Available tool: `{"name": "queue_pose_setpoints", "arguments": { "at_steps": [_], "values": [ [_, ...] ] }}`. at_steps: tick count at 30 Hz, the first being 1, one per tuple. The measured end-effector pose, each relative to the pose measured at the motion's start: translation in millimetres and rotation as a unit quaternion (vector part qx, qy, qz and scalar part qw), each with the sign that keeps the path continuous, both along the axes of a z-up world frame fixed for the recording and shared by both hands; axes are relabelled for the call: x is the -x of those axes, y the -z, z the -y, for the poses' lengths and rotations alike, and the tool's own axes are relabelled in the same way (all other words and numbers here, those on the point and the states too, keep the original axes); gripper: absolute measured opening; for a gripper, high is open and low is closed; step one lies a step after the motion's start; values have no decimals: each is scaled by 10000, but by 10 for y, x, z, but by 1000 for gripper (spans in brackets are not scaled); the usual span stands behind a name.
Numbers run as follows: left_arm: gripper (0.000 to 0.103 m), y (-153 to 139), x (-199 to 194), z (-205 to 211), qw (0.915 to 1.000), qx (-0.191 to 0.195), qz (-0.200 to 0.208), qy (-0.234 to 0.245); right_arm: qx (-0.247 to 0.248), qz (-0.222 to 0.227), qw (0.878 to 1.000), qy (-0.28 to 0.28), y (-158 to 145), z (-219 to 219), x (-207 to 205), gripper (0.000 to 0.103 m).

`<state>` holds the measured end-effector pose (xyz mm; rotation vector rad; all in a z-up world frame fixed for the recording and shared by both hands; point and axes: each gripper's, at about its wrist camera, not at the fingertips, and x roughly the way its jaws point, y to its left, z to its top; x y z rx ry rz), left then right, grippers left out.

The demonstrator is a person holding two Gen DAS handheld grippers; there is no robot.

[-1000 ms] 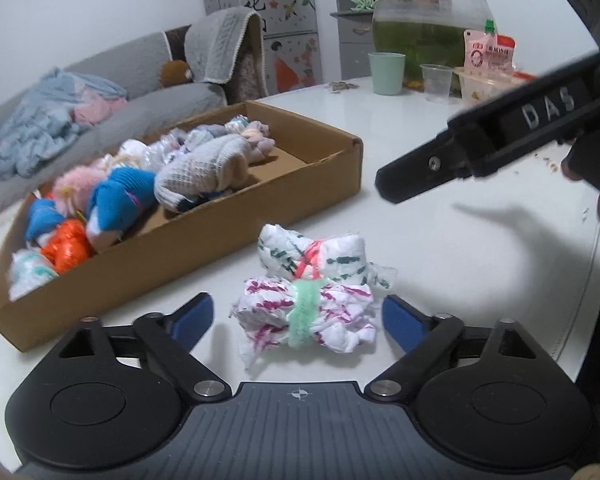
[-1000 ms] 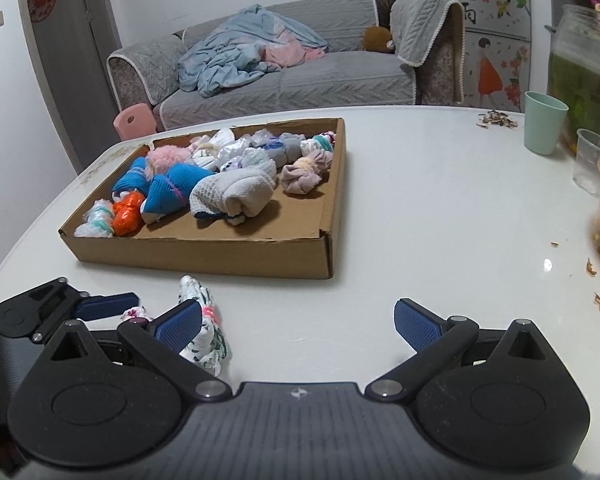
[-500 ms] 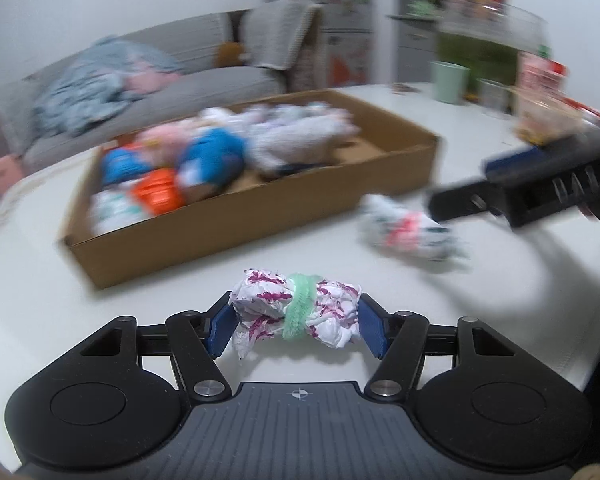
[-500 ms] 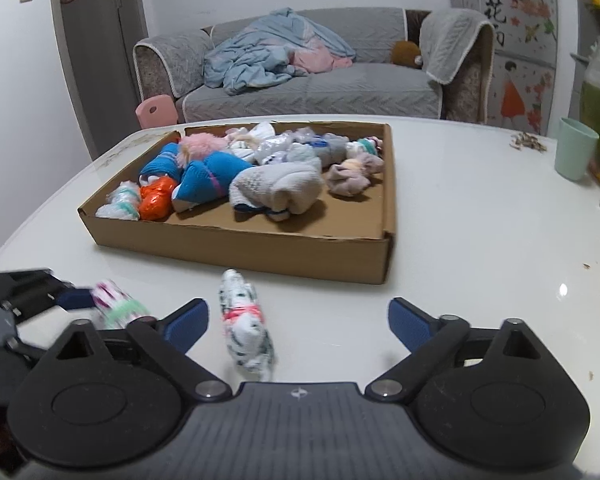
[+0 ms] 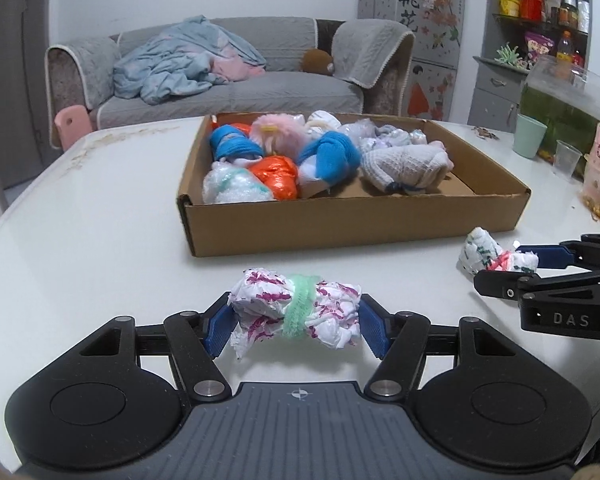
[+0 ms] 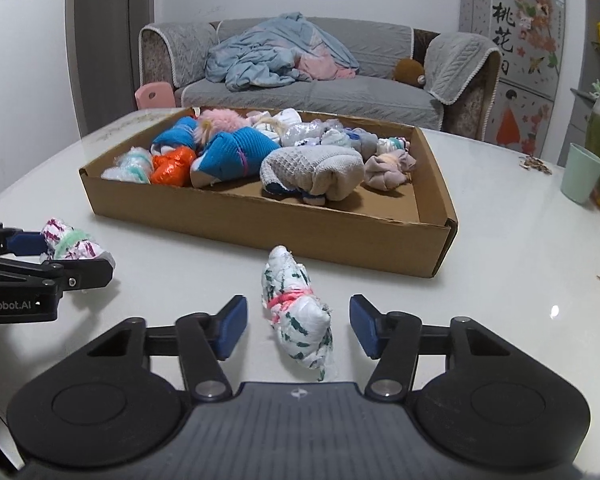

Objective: Organize objects
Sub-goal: 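Grasp green-banded printed sock bundle with left tool while right tool grasps pink-banded printed bundle, then carry both printed sock bundles into the tray and open both tools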

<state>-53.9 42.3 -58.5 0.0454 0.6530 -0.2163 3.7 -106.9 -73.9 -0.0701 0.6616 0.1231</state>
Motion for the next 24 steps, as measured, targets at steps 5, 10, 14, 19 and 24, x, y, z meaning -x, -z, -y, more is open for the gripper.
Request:
{"name": "queue_pose_setpoints", "arguments": {
  "at_steps": [5, 10, 14, 19, 24],
  "values": [
    [68, 24, 16, 51, 9998, -21, -23, 194, -101, -39, 9997, -223, 40, 18, 23, 26],
    [67, 12, 31, 68, 9997, -2, -72, 249, -169, -23, 9989, -445, 9, 47, 51, 23],
    [67, -102, 53, 111, 9994, -40, -32, 349, -299, 172, 9976, -607, -141, 127, 133, 23],
    [67, -411, -23, 139, 9987, -136, 82, 477, -366, 442, 9948, -837, -473, 302, 169, 23],
    [67, -792, -237, 225, 9973, -199, 241, 665, -404, 665, 9903, -1153, -863, 468, 16, 23]
  ]
}}
